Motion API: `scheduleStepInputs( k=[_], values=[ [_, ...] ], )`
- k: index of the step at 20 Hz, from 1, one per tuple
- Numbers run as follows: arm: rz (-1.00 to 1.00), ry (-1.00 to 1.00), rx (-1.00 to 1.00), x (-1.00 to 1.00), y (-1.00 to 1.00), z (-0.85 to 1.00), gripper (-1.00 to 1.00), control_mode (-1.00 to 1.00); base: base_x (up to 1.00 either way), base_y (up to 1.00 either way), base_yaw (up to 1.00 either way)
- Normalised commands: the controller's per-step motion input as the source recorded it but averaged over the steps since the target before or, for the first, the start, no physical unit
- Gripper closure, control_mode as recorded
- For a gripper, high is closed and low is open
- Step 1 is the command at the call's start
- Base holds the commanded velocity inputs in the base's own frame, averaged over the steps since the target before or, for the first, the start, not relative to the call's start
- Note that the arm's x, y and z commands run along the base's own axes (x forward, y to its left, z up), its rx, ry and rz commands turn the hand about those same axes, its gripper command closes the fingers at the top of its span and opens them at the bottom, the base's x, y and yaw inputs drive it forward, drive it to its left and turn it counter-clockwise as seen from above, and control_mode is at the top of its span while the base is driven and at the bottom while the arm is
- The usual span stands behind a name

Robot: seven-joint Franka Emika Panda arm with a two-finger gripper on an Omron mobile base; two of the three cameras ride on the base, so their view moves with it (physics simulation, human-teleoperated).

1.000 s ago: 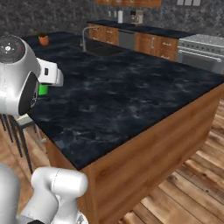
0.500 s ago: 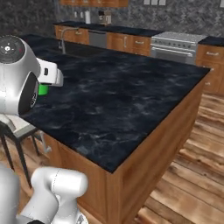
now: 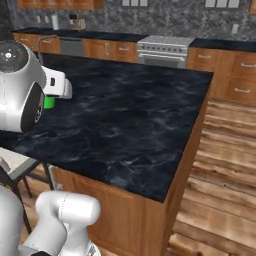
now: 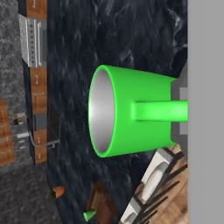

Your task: There is a tray on the dining counter. Grab the cup, mug, and pitcher and place them on the tray. The pitcher may be placed next to the tray if it cannot fit the tray.

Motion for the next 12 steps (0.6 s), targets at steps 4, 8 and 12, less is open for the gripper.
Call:
scheduleStepInputs(
  k=[4, 8, 12],
  values=[
    [0.0, 0.0, 0.0, 0.0, 0.0, 0.0, 1.0, 1.0, 0.0, 0.78, -0.42],
    [0.0, 0.0, 0.0, 0.0, 0.0, 0.0, 1.0, 1.0, 0.0, 0.78, -0.42],
    [0.0, 0.0, 0.0, 0.0, 0.0, 0.0, 1.0, 1.0, -0.04, 0.82, -0.38]
  ],
)
